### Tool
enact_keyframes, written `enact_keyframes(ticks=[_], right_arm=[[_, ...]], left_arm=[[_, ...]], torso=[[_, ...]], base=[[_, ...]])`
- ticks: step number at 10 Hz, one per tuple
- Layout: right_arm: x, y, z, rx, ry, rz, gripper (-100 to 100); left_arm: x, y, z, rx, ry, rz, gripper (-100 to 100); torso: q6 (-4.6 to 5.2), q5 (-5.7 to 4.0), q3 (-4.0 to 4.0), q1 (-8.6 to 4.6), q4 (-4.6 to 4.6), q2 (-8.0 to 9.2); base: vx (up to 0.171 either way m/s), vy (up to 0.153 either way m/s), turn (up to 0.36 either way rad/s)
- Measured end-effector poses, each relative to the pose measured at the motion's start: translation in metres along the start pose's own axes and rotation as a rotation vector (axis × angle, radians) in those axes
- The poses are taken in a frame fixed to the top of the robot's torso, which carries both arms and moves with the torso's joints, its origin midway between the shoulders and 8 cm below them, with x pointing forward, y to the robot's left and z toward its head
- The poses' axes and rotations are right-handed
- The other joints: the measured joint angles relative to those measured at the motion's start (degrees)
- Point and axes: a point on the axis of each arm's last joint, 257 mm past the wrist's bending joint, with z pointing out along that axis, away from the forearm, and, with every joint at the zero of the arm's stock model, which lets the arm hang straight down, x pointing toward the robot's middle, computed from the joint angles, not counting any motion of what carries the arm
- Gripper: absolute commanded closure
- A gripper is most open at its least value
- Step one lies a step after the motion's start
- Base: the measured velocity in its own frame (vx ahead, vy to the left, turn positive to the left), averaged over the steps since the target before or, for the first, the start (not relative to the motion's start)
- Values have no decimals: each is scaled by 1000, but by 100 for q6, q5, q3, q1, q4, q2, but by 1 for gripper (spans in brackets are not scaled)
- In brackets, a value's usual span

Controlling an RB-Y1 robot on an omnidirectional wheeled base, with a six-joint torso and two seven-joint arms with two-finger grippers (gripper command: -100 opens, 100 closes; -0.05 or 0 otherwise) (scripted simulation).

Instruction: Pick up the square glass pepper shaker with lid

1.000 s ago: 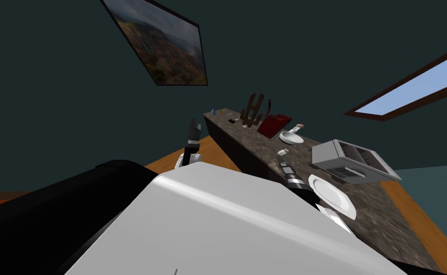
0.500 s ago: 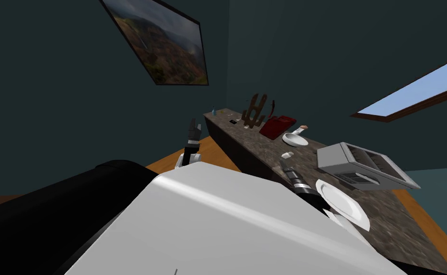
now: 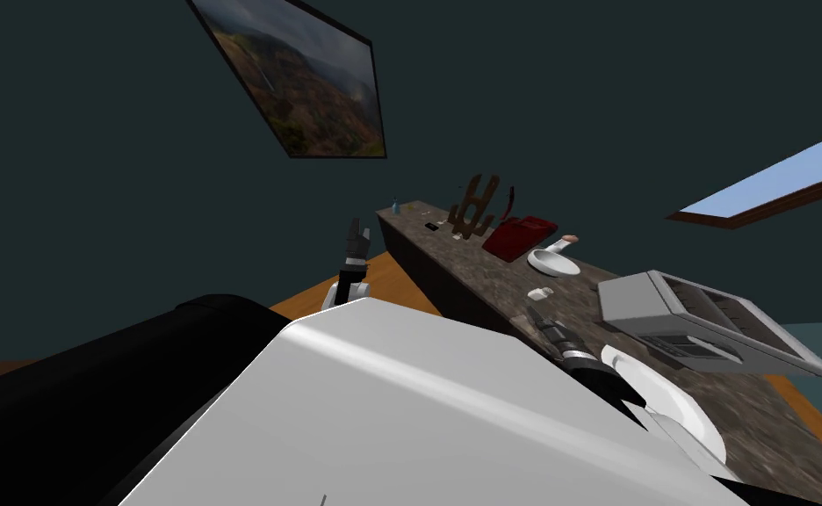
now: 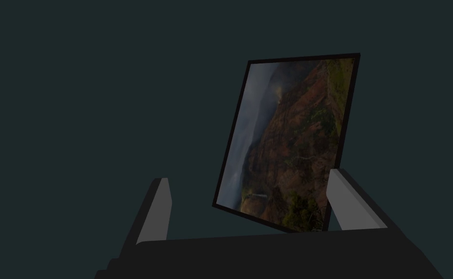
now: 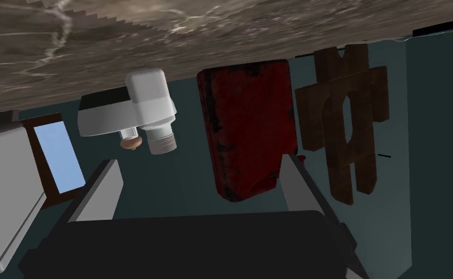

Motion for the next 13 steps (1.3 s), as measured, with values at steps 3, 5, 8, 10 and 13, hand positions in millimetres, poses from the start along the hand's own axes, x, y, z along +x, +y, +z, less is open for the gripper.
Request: enact_keyframes(ticks=[3,5,8,10,13], right_arm=[[7,-51,-3,93,52,-140,-100],[2,-89,-10,166,87,-247,-100],[-4,-125,-14,236,119,-358,-100],[-8,-144,-19,277,135,-418,-100],[-7,-140,-8,269,139,-420,-100]], left_arm=[[0,0,0,0,0,0,0],[0,0,0,0,0,0,0],[0,0,0,0,0,0,0],[0,0,0,0,0,0,0],[0,0,0,0,0,0,0]], torso=[[-1,-3,-1,-11,-1,-2],[-1,-3,-6,-11,-2,-10],[-1,-5,-1,-16,-1,-1],[-2,-7,-5,-26,-2,-8],[4,-7,23,-23,9,42]], base=[[108,41,68],[121,31,91],[104,14,97],[91,-12,75],[-16,-6,-61]])
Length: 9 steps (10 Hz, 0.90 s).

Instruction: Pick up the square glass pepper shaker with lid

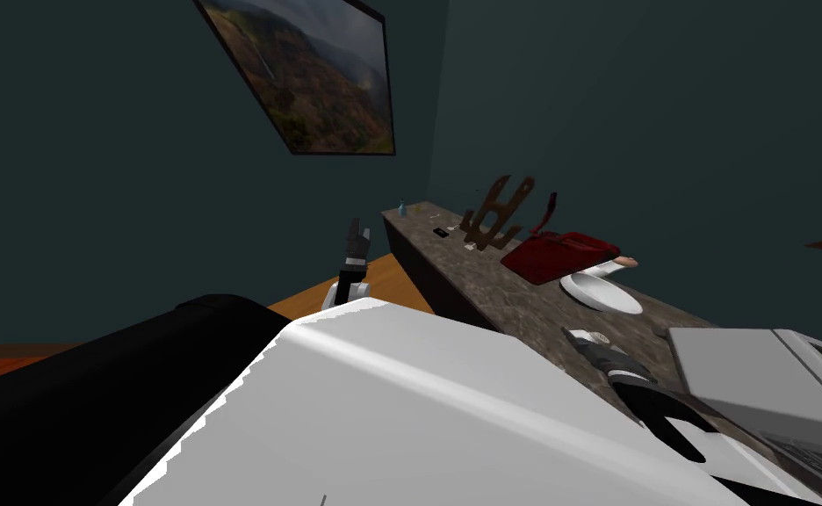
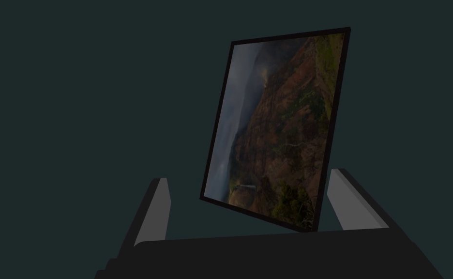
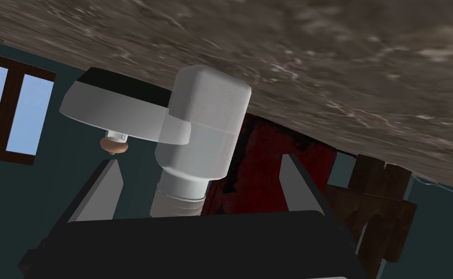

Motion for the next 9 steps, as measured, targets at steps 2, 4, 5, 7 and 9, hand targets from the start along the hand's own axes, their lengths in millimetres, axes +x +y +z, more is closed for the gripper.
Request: enact_keyframes(ticks=[2,4,5,7,9], right_arm=[[-4,17,13,-19,-1,6,-100],[-9,30,27,-35,0,7,-100],[-12,36,33,-44,1,7,-100],[-20,51,46,-61,-7,6,-100],[-29,62,59,-74,-10,2,-100]], left_arm=[[0,0,0,0,0,0,0],[0,0,0,0,0,0,0],[0,0,0,0,0,0,0],[0,0,0,0,0,0,0],[0,0,0,0,0,0,0]], torso=[[1,0,8,-2,3,14],[2,0,10,-3,4,17],[-1,0,9,-2,4,15],[1,0,6,-1,2,9],[1,0,8,-2,3,12]], base=[[-44,-11,-84],[-46,-14,-84],[-16,-4,12],[-29,-13,-84],[-38,-12,-84]])
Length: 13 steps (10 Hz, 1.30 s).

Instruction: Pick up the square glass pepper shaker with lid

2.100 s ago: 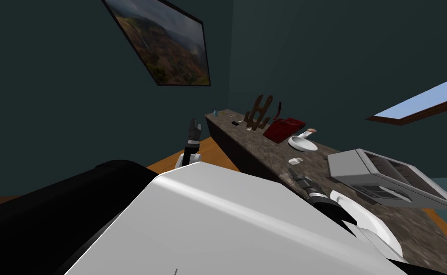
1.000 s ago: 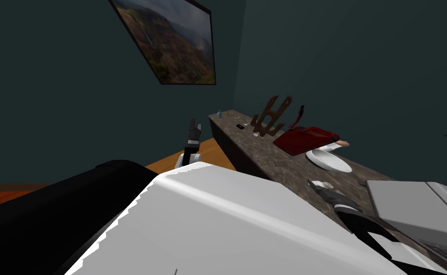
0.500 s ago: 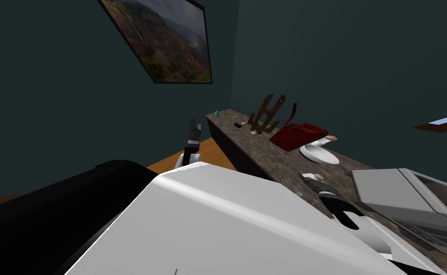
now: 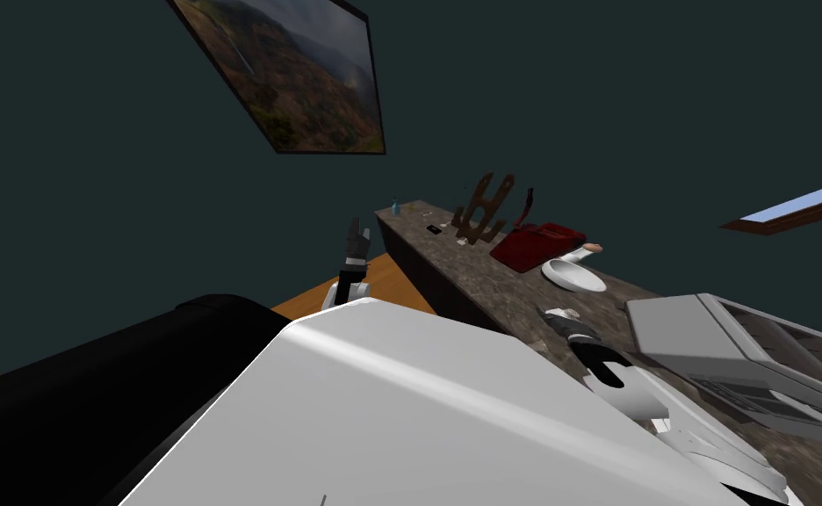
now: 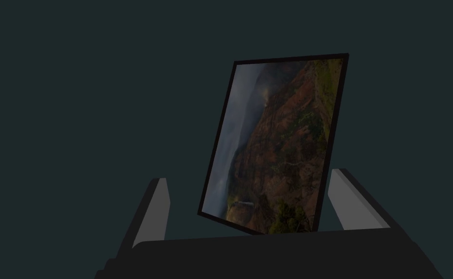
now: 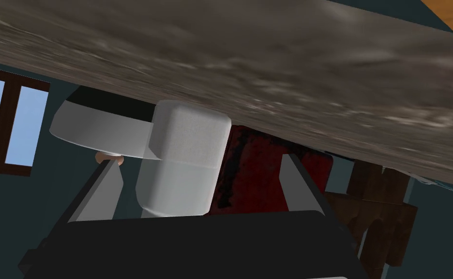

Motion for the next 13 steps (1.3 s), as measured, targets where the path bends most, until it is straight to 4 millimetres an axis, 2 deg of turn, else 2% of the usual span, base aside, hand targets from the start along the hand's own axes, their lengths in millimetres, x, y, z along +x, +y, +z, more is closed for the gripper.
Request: enact_keyframes(ticks=[5,12,13], right_arm=[[-23,26,30,-30,-9,-20,-100],[-72,53,70,-47,-35,-72,-100],[-73,54,71,-47,-36,-72,100]], left_arm=[[0,0,0,0,0,0,0],[0,0,0,0,0,0,0],[0,0,0,0,0,0,0]], torso=[[0,1,-2,2,-1,-3],[-3,0,1,0,1,0],[-1,1,-2,4,-1,-5]], base=[[-32,-10,-63],[-35,-14,-71],[0,0,0]])
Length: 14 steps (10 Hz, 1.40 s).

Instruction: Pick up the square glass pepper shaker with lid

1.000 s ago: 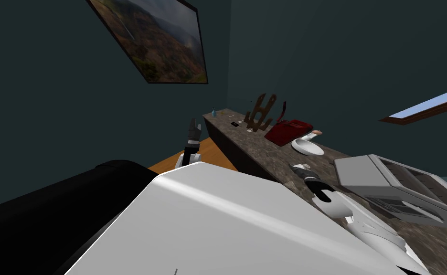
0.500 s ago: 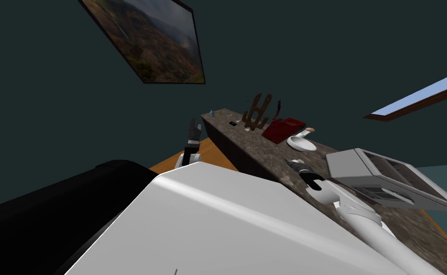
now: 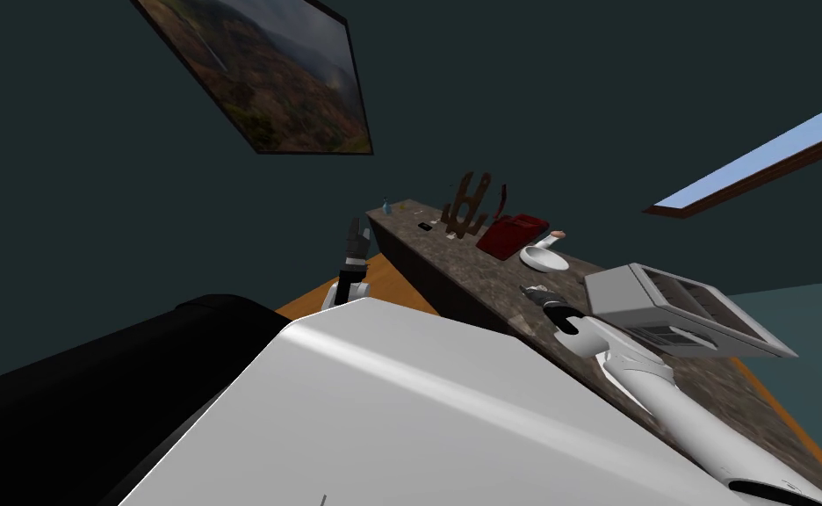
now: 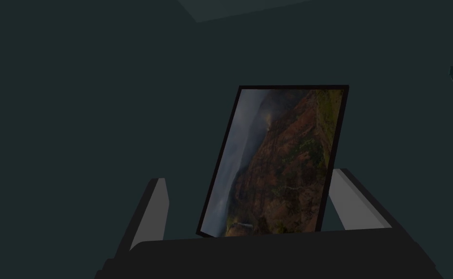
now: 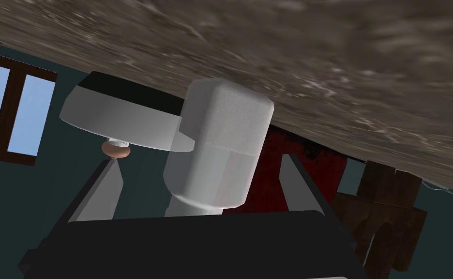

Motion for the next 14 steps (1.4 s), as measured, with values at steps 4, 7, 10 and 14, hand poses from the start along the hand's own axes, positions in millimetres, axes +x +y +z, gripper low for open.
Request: enact_keyframes(ticks=[4,7,10,14], right_arm=[[-2,0,0,0,-3,0,100],[5,-1,-4,1,-1,9,100],[18,-3,-22,-7,-10,40,100],[41,-21,-41,13,3,60,100]], left_arm=[[0,0,0,0,0,0,0],[0,0,0,0,0,0,0],[0,0,0,0,0,0,0],[0,0,0,0,0,0,0]], torso=[[0,-4,-12,-1,-10,-14],[-6,-4,-18,6,-12,-25],[-11,-6,-26,11,-16,-37],[9,-30,-30,-13,-33,-27]], base=[[0,0,0],[32,14,93],[49,21,81],[24,6,41]])
